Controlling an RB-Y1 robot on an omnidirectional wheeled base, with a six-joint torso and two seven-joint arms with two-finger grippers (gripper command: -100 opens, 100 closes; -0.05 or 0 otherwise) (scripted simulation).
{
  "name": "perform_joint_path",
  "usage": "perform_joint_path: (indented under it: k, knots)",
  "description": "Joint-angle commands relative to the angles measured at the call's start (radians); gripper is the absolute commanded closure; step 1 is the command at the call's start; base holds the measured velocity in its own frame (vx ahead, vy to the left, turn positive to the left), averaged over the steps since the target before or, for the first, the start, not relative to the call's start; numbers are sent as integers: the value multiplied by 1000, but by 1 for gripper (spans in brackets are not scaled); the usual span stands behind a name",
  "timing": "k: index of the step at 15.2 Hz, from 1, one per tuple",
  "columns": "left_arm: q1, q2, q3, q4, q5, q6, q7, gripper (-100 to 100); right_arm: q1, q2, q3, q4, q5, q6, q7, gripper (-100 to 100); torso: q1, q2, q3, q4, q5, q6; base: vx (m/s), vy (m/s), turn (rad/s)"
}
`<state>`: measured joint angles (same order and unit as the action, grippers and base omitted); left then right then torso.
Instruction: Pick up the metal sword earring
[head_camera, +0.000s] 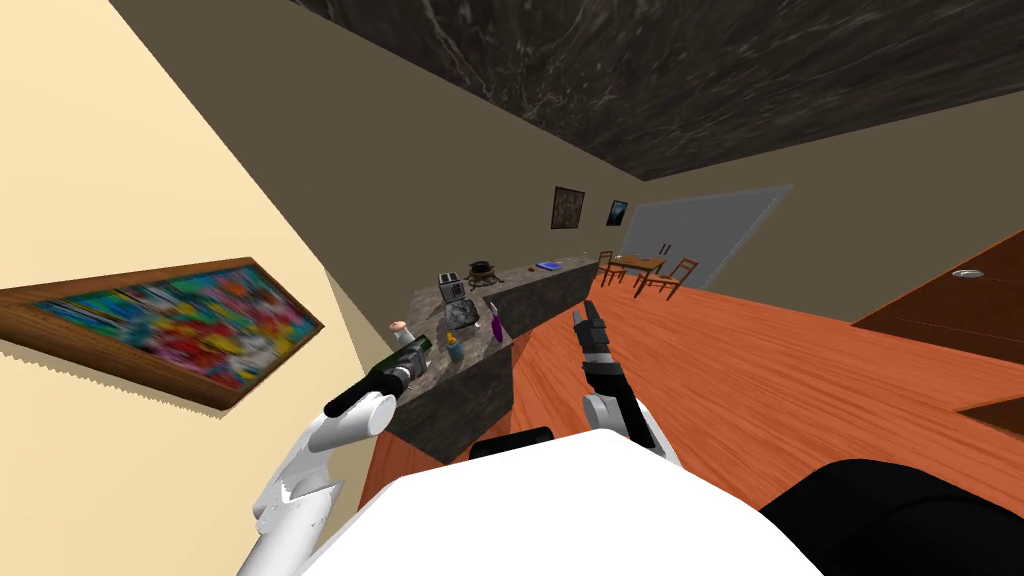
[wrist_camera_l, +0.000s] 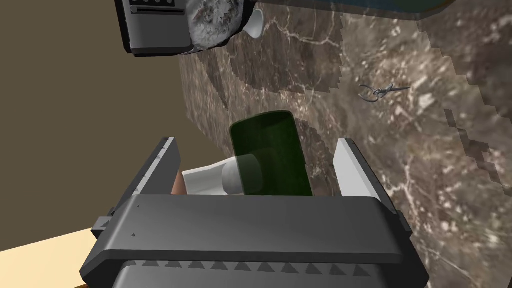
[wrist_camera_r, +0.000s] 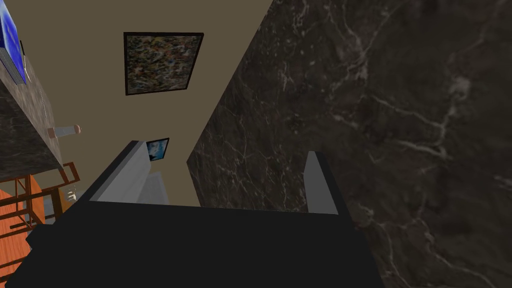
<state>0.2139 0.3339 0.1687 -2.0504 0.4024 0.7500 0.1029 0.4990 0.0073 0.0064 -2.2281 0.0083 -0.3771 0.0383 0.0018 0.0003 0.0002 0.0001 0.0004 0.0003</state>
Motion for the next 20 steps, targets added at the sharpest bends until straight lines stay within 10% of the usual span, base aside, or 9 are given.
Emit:
perform_joint_path:
  k: [1, 20]
  knots:
    - [-16, 11, 11, 10, 16, 50, 2, -100, 0, 0, 0, 0, 0, 0, 0, 0, 0, 0, 0, 0, 0, 0, -17, 19, -168]
    - [-112, 73, 76, 87, 123, 434, 9, -100, 0, 0, 0, 0, 0, 0, 0, 0, 0, 0, 0, 0, 0, 0, -11, 19, -100]
